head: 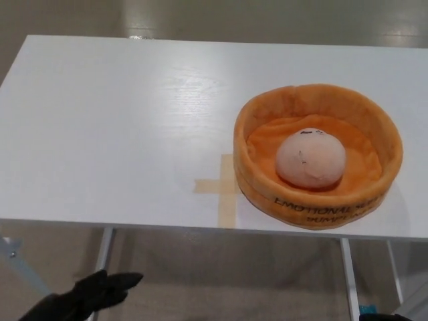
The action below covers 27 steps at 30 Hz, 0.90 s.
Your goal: Use the left hand to pick up the pink round toy on the left and place it inside the orange plate on the desk.
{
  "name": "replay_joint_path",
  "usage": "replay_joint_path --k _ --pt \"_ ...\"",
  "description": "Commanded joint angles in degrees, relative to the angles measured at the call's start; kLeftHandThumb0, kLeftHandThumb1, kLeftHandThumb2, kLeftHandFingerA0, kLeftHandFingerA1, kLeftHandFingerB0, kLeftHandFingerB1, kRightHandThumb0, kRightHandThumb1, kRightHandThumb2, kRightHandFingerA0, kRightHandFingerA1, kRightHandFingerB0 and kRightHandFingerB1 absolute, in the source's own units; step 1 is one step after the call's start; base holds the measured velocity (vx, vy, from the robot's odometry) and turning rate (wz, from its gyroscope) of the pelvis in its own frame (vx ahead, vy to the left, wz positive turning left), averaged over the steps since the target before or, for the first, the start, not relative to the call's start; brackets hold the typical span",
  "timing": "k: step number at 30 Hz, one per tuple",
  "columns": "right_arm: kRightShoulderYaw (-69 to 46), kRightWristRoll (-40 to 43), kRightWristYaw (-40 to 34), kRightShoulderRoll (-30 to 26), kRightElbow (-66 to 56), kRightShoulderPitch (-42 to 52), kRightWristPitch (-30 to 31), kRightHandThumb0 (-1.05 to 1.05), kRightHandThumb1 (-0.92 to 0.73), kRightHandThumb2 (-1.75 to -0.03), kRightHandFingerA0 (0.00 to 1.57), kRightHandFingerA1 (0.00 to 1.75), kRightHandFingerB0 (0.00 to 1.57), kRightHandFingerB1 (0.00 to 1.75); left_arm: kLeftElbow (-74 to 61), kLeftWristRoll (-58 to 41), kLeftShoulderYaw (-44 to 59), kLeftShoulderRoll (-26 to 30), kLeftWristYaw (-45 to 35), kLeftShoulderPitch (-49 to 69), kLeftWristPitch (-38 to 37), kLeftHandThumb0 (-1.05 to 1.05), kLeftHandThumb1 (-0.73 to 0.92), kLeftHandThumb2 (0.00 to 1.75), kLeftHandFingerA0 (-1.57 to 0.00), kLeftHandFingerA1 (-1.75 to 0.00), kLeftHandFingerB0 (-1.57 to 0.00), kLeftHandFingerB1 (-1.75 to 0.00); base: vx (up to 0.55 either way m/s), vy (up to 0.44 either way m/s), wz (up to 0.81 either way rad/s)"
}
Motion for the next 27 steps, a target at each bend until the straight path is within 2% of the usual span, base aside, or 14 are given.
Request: replay_joint_path --k 1,3,4,7,8,9,10,11,15,19,20,23,24,27 --pt "0.11 0.16 -0.27 0.04 0.14 0.75 -0.16 -0.12 -0.33 -0.79 0.56 0.9 0.7 0.74 29.98 14.1 -4.91 -2.69 15.8 -7.75 -6.03 -0.27 0.33 0.89 -0.1 -0.51 -0.08 -0.49 0.0 0.0 0.0" --pt "0.08 0.2 -0.25 0.17 0.2 0.14 0.09 -0.1 -0.34 -0.78 0.54 0.88 0.7 0.72 34.77 13.72 -4.76 -2.79 17.83 -9.91 -4.25 -0.28 0.31 0.89 -0.11 -0.51 -0.09 -0.49 0.0 0.0 0.0" --pt "0.02 0.29 -0.22 0.25 0.22 -0.39 0.48 -0.09 -0.27 -0.91 0.54 0.77 0.65 0.77 37.75 13.07 -4.39 -2.95 18.9 -11.3 -3.11 -0.28 0.31 0.89 -0.1 -0.51 -0.09 -0.49 0.0 0.0 0.0" --pt "-0.03 0.37 -0.19 0.36 0.17 -0.96 0.69 -0.09 -0.27 -0.91 0.55 0.78 0.65 0.77 43.1 12.37 -4.13 -3.08 20.83 -13.81 -1.16 -0.3 0.32 0.9 -0.09 -0.5 -0.07 -0.48 0.0 0.0 0.0" --pt "-0.11 0.47 -0.11 0.37 0.1 -0.9 0.46 -0.12 -0.32 -0.8 0.54 0.97 0.69 0.73 43.84 12.24 -4.06 -3.2 21.33 -14.15 -0.27 -0.29 0.34 0.91 -0.09 -0.5 -0.07 -0.49 0.0 0.0 0.0" --pt "-0.08 0.45 0.07 0.33 -0.06 -0.63 -0.22 -0.12 -0.24 -0.92 0.58 0.81 0.66 0.79 45.15 12.14 -4.1 -3.47 22.16 -14.73 0.7 -0.29 0.35 0.91 -0.09 -0.5 -0.08 -0.49 0.0 0.0 0.0" --pt "0.0 0.37 0.14 0.29 -0.13 -0.48 -0.59 -0.12 -0.24 -0.92 0.58 0.81 0.66 0.79 45.76 12.16 -4.2 -3.58 22.5 -15.0 0.95 -0.29 0.35 0.91 -0.09 -0.5 -0.08 -0.49 0.0 0.0 0.0" --pt "0.22 0.12 0.12 0.21 -0.18 -0.25 -0.96 -0.14 -0.3 -0.81 0.55 0.91 0.71 0.75 46.86 11.97 -4.22 -3.89 22.78 -15.38 1.02 -0.28 0.35 0.91 -0.1 -0.51 -0.09 -0.49 0.0 0.0 0.0" --pt "0.39 -0.11 0.01 0.12 -0.07 0.27 -1.16 -0.15 -0.3 -0.8 0.54 0.89 0.71 0.74 49.11 11.86 -4.46 -4.38 23.35 -15.8 0.13 -0.28 0.34 0.91 -0.11 -0.51 -0.09 -0.49 0.0 0.0 0.0" --pt "1.12 -0.7 0.17 -0.21 0.1 2.08 -0.97 -0.11 -0.26 -0.9 0.56 0.78 0.65 0.78 52.5 11.67 -4.95 -5.14 23.78 -15.48 -1.75 -0.29 0.33 0.9 -0.11 -0.51 -0.09 -0.49 0.0 0.0 0.0" --pt "1.09 -0.63 -0.06 -0.16 0.13 2.14 -0.8 -0.09 -0.36 -0.76 0.58 0.89 0.69 0.71 53.09 11.56 -4.95 -5.3 23.76 -15.94 -1.62 -0.28 0.32 0.9 -0.11 -0.51 -0.1 -0.49 0.0 0.0 0.0" --pt "0.96 -0.37 -0.31 -0.08 0.11 2.22 -0.54 -0.11 -0.34 -0.77 0.57 0.87 0.69 0.72 54.65 11.42 -4.99 -5.64 23.98 -17.27 -1.57 -0.28 0.32 0.9 -0.11 -0.51 -0.1 -0.5 0.0 0.0 0.0" --pt "0.8 -0.19 -0.41 0.05 0.2 2.01 -0.3 -0.1 -0.32 -0.78 0.56 0.95 0.7 0.72 54.88 10.77 -4.42 -6.1 24.26 -17.92 -1.38 -0.55 0.53 0.56 -0.33 -0.36 -0.3 -0.31 0.0 0.0 0.0" --pt "0.66 -0.01 -0.57 0.33 0.34 1.94 -0.01 -0.12 -0.32 -0.79 0.54 0.91 0.7 0.73 55.56 9.54 -2.97 -7.09 25.19 -18.96 -0.89 -0.55 0.53 0.56 -0.34 -0.36 -0.31 -0.32 0.0 0.0 0.0"
